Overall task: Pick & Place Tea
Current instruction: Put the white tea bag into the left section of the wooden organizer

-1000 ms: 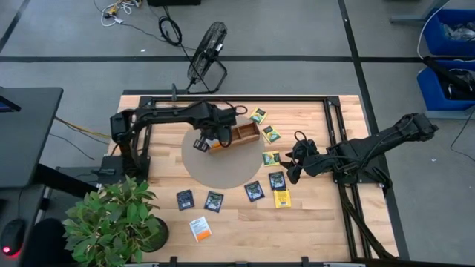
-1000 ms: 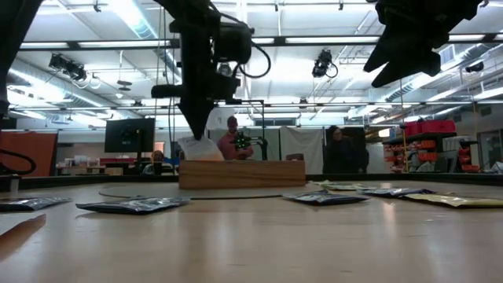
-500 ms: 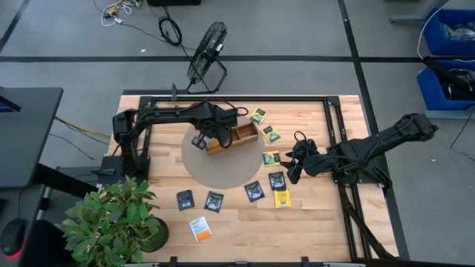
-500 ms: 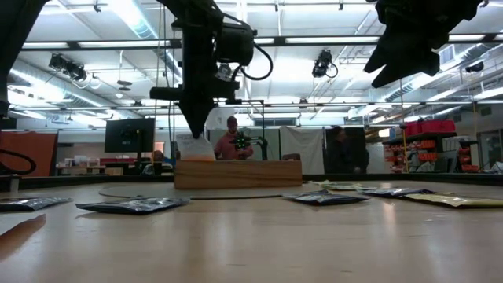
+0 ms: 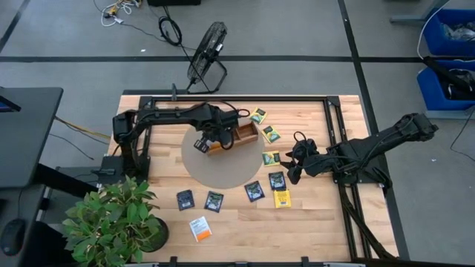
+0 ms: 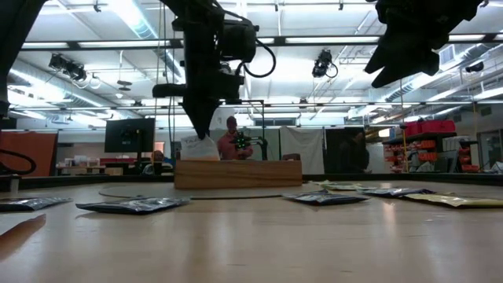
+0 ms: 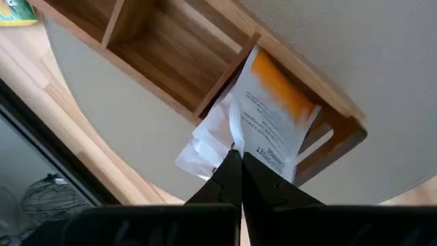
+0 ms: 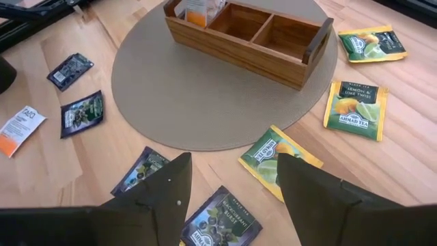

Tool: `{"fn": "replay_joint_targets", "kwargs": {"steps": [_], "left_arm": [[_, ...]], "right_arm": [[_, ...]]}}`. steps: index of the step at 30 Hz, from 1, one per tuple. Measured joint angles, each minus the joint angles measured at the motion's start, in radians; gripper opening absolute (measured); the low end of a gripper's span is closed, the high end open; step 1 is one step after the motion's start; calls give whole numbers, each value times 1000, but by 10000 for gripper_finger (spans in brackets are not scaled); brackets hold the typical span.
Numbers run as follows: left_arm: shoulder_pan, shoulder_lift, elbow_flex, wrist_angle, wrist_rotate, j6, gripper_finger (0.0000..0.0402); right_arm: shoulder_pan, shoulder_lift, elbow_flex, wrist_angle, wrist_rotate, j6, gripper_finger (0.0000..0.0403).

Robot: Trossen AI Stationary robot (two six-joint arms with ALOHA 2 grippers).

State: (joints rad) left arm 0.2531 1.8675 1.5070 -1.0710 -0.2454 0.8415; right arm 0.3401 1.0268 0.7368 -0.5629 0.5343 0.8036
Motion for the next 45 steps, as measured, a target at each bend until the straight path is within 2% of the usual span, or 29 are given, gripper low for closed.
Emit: {"fn": "replay_joint_targets", "kwargs": {"steps": [5, 12, 26, 28, 31, 37, 41, 45], "left_arm": [[7, 0, 0, -19, 5, -46, 10], [7, 0, 0, 3, 7, -97, 49], [10, 0, 0, 34, -28, -200, 185], [10, 0, 0, 49, 19, -268, 196], [14, -1, 0, 94, 152, -399, 204], [12, -25, -1, 265, 312, -645, 196], [10, -52, -16, 460, 450, -837, 195], [-21, -84, -84, 722, 460, -982, 195]], "right_arm": [[0, 0, 0, 0, 0, 0, 224], [0, 0, 0, 0, 1, 0, 224], [0, 0, 0, 0, 8, -1, 224], [0, 0, 0, 0, 8, -1, 224], [0, 0, 0, 0, 8, -1, 224], [0, 0, 0, 0, 8, -1, 224], [0, 0, 0, -4, 8, -1, 224], [0, 0, 0, -9, 11, -1, 224]]}}
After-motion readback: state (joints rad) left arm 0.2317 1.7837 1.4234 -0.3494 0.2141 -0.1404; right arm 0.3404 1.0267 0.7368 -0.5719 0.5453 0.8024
